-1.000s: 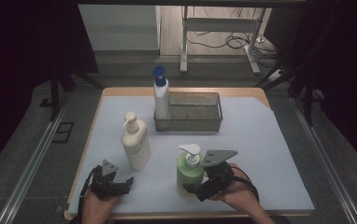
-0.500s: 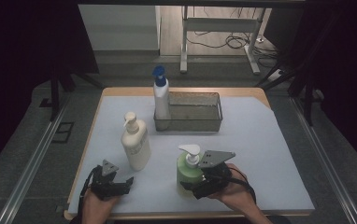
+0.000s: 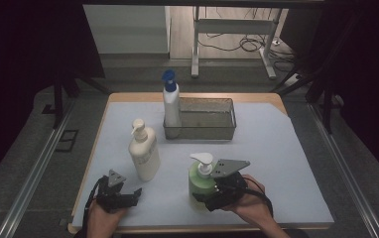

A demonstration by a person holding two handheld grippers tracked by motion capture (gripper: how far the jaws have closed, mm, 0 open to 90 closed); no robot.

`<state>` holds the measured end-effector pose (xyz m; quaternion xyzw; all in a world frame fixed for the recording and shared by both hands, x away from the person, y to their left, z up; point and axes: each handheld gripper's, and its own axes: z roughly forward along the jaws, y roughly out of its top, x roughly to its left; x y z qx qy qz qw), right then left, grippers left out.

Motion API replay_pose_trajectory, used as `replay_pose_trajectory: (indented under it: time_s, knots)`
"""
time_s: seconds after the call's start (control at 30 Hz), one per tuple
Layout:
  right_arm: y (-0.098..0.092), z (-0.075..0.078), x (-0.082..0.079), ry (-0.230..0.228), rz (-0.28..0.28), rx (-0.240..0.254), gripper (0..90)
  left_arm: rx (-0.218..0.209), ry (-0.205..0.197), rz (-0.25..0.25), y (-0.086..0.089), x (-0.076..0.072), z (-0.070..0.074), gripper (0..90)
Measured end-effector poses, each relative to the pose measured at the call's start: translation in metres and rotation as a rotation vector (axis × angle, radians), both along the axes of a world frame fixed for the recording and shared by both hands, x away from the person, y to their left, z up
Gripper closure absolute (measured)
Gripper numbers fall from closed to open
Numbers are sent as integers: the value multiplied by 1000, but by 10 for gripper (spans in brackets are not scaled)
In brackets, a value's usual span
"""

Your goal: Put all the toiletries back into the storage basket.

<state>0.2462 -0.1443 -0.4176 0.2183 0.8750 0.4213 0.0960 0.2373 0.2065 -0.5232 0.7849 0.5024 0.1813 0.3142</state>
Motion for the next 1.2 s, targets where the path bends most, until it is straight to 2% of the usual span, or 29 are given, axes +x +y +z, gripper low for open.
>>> replay_pose_trajectory:
  time_s: [0.6, 0.87, 1.2]
  knots:
    - [-9, 21, 14, -28, -71, 17, 121, 3, 1, -4, 0, 0, 0, 123]
    - [-9, 32, 25, -45, -101, 20, 121, 2, 1, -4, 0, 0, 0, 124]
    - [-8, 39, 42, -44, -131, 25, 121, 2, 1, -3, 0, 0, 0, 124]
